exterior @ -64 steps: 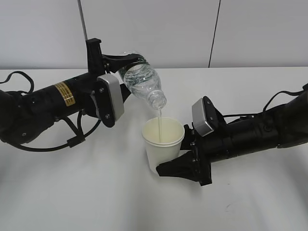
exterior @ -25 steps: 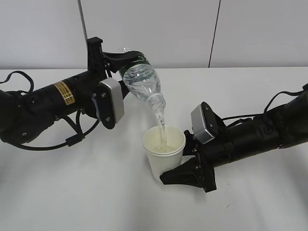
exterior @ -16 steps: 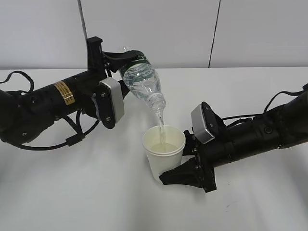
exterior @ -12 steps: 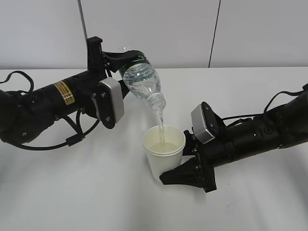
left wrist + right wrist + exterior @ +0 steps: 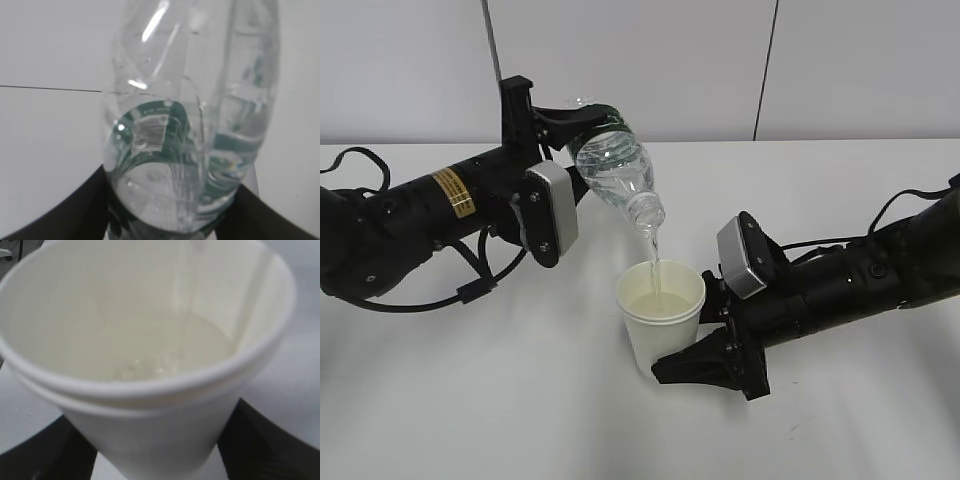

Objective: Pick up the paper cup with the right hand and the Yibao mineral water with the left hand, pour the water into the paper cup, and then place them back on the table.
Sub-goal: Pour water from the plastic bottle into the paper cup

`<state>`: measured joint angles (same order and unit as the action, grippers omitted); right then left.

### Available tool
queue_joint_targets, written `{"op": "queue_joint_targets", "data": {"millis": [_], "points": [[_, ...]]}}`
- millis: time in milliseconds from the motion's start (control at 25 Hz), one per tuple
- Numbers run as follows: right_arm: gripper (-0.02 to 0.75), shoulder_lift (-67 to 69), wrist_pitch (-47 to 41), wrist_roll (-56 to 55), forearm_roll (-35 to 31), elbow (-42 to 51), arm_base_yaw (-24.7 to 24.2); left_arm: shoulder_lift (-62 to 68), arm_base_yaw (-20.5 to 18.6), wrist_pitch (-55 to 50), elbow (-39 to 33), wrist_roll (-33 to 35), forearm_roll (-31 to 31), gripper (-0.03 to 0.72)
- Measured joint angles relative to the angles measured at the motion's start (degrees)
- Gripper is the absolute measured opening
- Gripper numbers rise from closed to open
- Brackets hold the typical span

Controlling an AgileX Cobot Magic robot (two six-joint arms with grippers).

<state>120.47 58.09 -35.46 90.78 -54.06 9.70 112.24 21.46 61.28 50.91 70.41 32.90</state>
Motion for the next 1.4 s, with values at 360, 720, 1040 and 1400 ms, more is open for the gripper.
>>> {"op": "queue_joint_targets", "data": {"millis": [360,720,1040,1400], "points": [[0.524,0.00,0.00,1.25,-3.56,0.00,0.00,0.07,0.00,0.00,-0.23,-0.41,0.05,0.375],[0.524,0.00,0.00,3.01,-4.67,0.00,0.00,3.11,0.05,0.40,-2.26,-9.37,-0.49,0.375],[0.524,0.00,0.86,3.86,-4.77,0.00,0.00,3.11,0.05,2.58,-2.26,-30.60,-6.95,0.375],[0.524,0.00,0.86,4.09,-4.77,0.00,0.00,2.44,-0.09,0.32,-2.26,-65.04,-7.65,0.375]]}}
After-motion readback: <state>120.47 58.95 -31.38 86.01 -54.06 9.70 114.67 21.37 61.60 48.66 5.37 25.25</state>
